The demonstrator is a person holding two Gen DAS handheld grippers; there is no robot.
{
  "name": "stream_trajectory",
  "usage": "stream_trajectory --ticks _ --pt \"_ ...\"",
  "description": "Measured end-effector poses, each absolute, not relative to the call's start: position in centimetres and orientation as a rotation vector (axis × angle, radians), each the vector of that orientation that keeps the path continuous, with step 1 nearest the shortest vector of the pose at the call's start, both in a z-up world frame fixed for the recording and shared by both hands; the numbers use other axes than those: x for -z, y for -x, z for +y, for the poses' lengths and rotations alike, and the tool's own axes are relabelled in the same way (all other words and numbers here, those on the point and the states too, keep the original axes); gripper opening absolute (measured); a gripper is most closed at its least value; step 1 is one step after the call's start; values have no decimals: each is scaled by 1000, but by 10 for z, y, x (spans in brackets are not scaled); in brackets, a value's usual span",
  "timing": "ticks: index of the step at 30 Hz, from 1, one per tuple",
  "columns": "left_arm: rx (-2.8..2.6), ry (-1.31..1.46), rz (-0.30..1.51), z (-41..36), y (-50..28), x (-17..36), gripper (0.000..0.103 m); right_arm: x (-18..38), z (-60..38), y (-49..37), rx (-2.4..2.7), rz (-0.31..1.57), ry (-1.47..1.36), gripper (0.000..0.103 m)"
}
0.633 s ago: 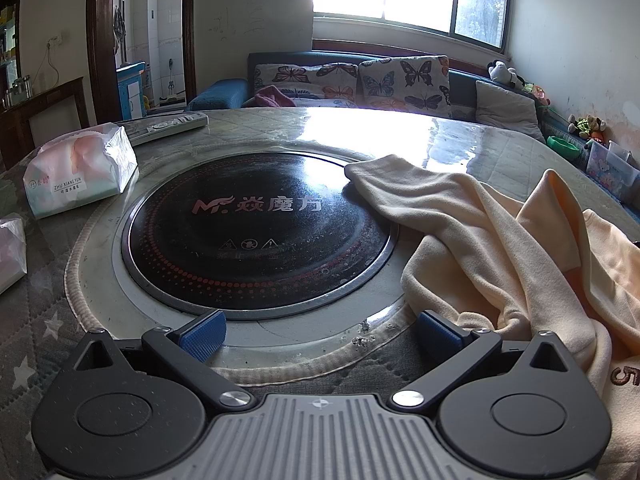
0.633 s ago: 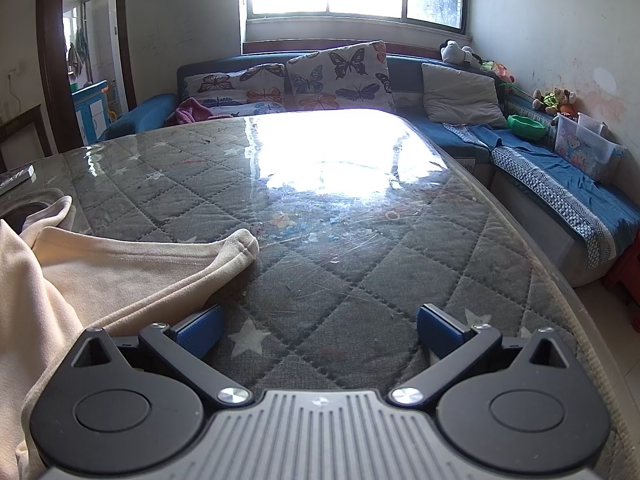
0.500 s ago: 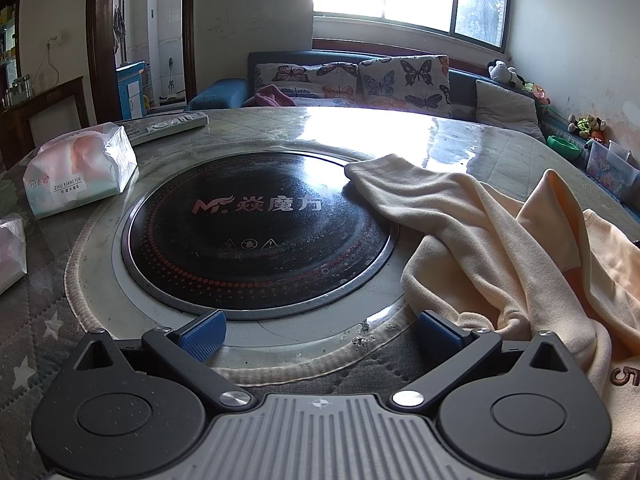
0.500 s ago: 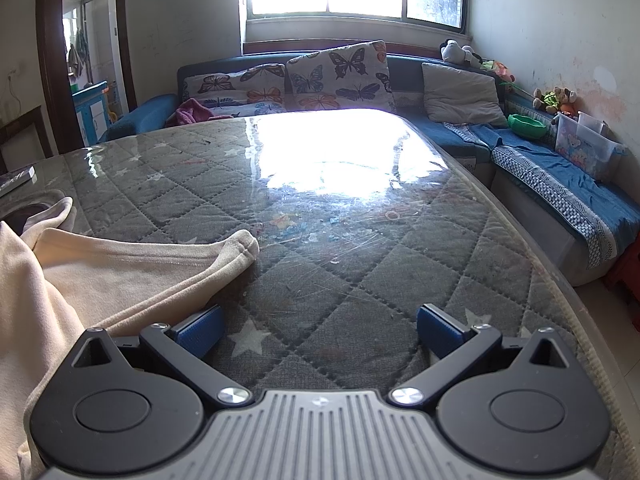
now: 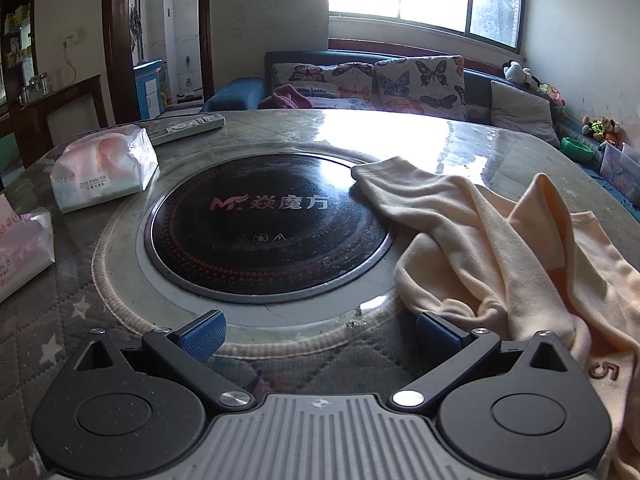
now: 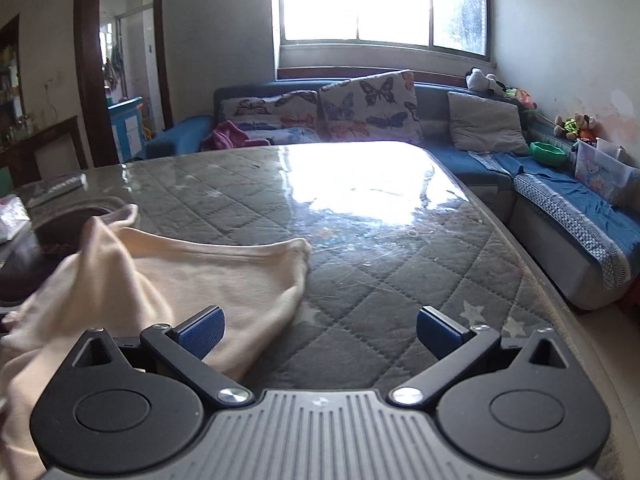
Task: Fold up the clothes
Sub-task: 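Move both tools toward the crumpled cream sweatshirt on the table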
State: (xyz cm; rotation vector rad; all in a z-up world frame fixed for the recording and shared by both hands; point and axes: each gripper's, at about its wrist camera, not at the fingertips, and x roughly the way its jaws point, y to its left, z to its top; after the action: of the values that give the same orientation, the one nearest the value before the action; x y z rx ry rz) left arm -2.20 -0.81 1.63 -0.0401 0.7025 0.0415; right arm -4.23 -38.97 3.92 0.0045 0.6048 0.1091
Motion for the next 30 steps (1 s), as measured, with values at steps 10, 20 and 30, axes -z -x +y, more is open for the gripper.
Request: stream_trajectory --ticks 10,20,30 --pt "-25 34 703 -28 47 -24 103 -56 -376 88 -192 550 -2 103" --pt "-7 17 696 -45 70 -31 103 -58 -363 121 -249 539 -21 103" --pt "12 0 690 -57 85 -31 103 -62 -354 144 -276 529 -12 103"
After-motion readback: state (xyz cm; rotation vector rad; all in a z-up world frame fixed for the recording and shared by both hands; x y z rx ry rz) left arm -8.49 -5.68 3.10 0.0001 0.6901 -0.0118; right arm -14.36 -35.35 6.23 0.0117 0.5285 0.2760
